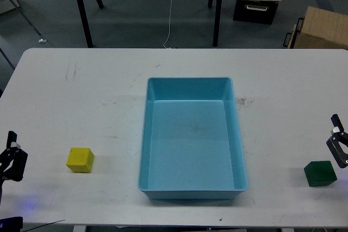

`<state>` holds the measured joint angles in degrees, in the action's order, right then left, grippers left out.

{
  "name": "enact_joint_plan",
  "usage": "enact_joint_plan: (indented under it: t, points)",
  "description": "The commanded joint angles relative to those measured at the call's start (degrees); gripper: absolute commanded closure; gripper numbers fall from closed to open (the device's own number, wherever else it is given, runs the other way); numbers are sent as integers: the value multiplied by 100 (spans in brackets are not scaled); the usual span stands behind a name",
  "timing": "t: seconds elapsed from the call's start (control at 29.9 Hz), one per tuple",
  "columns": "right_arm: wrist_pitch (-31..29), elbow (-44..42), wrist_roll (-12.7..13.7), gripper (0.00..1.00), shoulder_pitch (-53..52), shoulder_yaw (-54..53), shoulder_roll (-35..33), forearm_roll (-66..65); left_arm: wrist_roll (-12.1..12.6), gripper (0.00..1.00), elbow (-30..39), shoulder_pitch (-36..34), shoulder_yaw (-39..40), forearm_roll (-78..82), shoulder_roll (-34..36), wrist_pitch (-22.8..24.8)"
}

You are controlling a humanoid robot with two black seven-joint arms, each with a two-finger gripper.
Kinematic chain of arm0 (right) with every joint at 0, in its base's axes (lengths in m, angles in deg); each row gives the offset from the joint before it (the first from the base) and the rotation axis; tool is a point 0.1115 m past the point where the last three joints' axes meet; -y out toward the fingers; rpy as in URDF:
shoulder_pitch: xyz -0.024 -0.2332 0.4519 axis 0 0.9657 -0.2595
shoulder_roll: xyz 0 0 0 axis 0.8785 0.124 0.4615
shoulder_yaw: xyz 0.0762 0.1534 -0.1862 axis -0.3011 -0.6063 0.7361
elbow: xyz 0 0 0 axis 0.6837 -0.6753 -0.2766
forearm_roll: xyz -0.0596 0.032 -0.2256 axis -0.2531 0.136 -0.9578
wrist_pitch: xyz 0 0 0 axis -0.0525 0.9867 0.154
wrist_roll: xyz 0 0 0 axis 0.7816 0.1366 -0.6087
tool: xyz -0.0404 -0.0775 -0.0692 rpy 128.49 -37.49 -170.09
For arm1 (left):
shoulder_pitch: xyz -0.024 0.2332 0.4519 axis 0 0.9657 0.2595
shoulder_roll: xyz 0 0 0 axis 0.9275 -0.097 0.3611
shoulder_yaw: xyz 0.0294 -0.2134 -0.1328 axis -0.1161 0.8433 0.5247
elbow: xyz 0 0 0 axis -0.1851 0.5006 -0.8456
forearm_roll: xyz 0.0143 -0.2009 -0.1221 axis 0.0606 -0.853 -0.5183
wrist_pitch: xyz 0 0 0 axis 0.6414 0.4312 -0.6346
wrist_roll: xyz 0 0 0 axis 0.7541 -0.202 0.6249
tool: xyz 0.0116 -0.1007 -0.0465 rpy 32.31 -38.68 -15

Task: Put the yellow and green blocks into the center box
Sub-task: 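Raise the right gripper and open it above the green cube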

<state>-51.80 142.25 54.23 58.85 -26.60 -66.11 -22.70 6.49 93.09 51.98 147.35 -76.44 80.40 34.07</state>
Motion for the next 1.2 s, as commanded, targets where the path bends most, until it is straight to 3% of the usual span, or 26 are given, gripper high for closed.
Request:
enact_joint_plan:
  t: [0.0,0.2,0.37,0.57,0.74,0.84,0.97,1.17]
  points:
    - [-1,6,1,0,63,-61,-39,0,-18,0,-1,-110,-117,11,4,0]
    - [-1,-11,1,0,37,-88,-458,0,-396,0,8,-268,-91,687,-22,0]
    - [303,-11,97,0,1,-96,-2469,0,-388,0,-1,-470,-108,687,-14,0]
    - [365,-160,984,0,-700,17,-4746,-26,-379,0,-45,-778,-143,723,-14,0]
    - [470,-644,1240,0,-2193,1052,-6242,-596,-379,0,-45,-937,-161,723,-22,0]
    - [488,-574,1354,0,-2880,1424,-6647,-1745,-379,0,-45,-937,-240,723,-40,0]
    - [470,-267,1372,0,-2899,1441,-6903,-2977,-388,0,-45,-928,-284,731,-49,0]
    - [488,-327,1363,0,-2934,2169,-6210,-4235,-388,0,-97,-945,-345,731,-66,0]
